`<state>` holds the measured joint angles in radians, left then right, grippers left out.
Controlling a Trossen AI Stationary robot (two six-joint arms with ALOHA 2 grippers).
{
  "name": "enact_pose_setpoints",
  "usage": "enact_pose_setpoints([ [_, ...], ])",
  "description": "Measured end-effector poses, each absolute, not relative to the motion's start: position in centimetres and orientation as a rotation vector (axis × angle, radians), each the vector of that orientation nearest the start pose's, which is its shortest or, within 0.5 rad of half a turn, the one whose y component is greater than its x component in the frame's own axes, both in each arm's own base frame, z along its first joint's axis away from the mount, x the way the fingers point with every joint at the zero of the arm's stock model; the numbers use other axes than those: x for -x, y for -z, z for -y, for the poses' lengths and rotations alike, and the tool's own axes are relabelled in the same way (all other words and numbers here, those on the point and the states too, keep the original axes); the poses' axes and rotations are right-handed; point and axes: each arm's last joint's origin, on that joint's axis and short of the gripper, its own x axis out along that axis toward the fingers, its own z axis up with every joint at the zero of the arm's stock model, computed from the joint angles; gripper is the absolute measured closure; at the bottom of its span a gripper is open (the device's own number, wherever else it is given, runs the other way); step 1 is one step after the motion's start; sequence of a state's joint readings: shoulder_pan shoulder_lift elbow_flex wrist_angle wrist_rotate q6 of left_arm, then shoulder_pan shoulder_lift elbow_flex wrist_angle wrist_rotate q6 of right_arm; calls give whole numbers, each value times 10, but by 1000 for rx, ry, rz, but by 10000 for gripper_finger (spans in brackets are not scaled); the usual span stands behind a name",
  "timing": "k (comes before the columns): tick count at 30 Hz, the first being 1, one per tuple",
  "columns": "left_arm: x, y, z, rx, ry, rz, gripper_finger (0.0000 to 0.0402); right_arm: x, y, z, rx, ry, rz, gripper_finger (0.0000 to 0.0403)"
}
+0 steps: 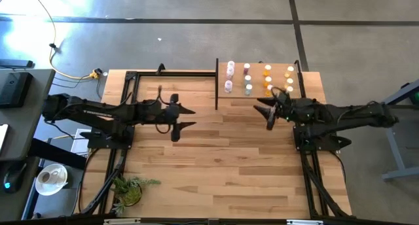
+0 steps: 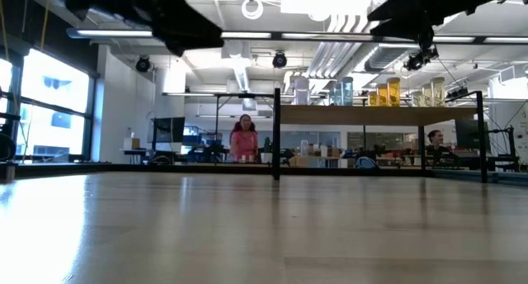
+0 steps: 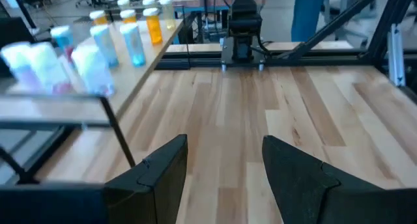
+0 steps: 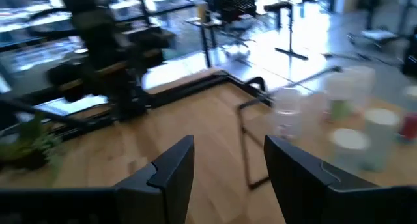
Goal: Pick and place medicine bottles onto shelf by color
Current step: Return to Home Position
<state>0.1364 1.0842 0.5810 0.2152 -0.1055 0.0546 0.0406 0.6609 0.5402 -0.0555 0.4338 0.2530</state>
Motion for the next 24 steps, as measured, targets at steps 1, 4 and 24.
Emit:
enact_pose_setpoints([
  [1, -225, -240, -34, -34, -235, -283, 213, -156, -275, 2, -191, 383, -107, 226],
  [4, -212, -229, -32, 0, -240, -245, 213, -157, -256, -9, -136, 306, -84, 226],
  [24, -155, -163, -22, 103, -223, -90, 213, -135, -179, -20, -69, 206, 3, 226],
])
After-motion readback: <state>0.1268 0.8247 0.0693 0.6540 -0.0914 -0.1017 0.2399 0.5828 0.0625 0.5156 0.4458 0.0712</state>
